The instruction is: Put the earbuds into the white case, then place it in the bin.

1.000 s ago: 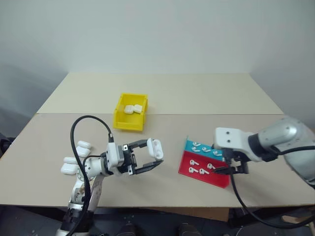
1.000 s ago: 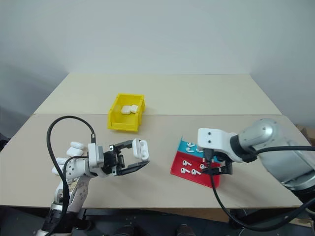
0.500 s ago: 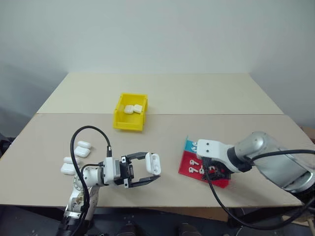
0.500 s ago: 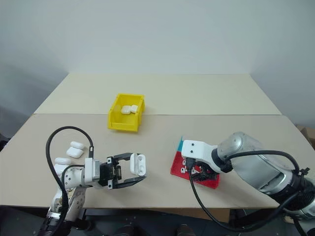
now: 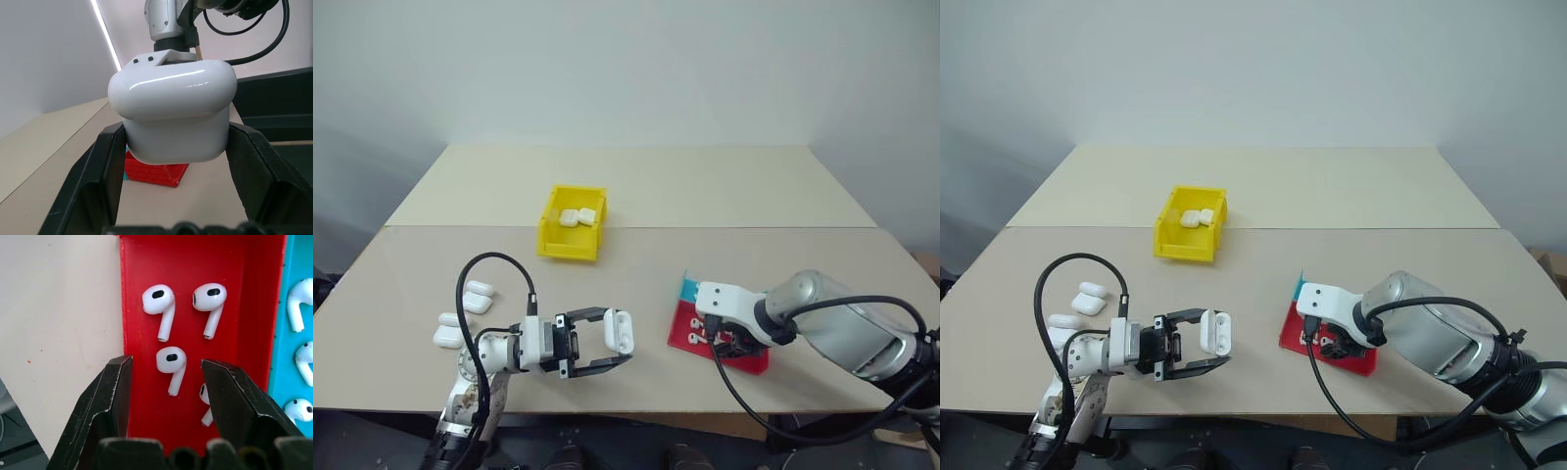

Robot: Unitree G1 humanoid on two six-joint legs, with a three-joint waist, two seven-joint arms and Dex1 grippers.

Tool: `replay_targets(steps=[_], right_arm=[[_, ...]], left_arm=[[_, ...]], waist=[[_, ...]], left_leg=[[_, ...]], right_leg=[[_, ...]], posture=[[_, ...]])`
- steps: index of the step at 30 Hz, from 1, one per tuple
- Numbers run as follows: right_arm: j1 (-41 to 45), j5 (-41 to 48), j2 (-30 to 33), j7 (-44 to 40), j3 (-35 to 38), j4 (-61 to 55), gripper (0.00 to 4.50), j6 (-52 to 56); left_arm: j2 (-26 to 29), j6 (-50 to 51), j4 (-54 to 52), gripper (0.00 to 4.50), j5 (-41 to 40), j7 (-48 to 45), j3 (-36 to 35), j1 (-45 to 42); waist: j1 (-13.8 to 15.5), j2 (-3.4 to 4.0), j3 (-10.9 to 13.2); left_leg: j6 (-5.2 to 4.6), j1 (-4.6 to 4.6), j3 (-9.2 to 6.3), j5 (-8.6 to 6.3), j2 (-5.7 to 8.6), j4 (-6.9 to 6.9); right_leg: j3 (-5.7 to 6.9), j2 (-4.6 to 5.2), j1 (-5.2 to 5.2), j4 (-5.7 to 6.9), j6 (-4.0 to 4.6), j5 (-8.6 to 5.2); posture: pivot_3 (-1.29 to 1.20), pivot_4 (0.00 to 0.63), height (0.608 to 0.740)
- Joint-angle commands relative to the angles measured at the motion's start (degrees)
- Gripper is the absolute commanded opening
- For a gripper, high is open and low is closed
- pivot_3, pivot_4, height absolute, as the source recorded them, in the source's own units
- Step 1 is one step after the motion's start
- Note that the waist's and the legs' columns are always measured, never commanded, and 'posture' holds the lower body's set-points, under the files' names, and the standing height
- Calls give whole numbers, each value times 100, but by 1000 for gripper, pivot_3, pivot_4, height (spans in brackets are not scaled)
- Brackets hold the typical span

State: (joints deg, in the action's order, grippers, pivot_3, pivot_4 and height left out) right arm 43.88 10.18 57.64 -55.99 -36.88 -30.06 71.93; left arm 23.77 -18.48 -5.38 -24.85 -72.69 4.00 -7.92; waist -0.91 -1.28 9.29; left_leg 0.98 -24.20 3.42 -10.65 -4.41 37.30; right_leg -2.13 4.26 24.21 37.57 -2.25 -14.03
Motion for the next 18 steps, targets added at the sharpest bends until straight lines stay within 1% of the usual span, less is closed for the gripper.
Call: replay_targets(steps=[1, 17, 18], right_arm=[[109, -76, 27, 53, -3, -9, 2701, -27], [110, -100, -64, 83, -116, 237, 2701, -270], [106, -121, -59, 84, -145, 248, 2509, -293]], left_arm=[[65, -3, -251, 2783, -75, 73, 47, 84], [252, 147, -430, 2783, 22, 416, 102, 189], [266, 144, -431, 2783, 34, 432, 104, 195]], waist=[[5, 0, 0], [7, 0, 0], [8, 0, 0]], left_leg=[[0, 0, 0, 0, 0, 0], [0, -1, 1, 0, 0, -3], [0, -1, 1, 0, 0, -3]], right_leg=[[0, 0, 0, 0, 0, 0], [0, 1, 2, -4, 0, -1], [0, 1, 2, -4, 0, -1]], posture=[[0, 150, 740], [0, 150, 740], [0, 150, 740]])
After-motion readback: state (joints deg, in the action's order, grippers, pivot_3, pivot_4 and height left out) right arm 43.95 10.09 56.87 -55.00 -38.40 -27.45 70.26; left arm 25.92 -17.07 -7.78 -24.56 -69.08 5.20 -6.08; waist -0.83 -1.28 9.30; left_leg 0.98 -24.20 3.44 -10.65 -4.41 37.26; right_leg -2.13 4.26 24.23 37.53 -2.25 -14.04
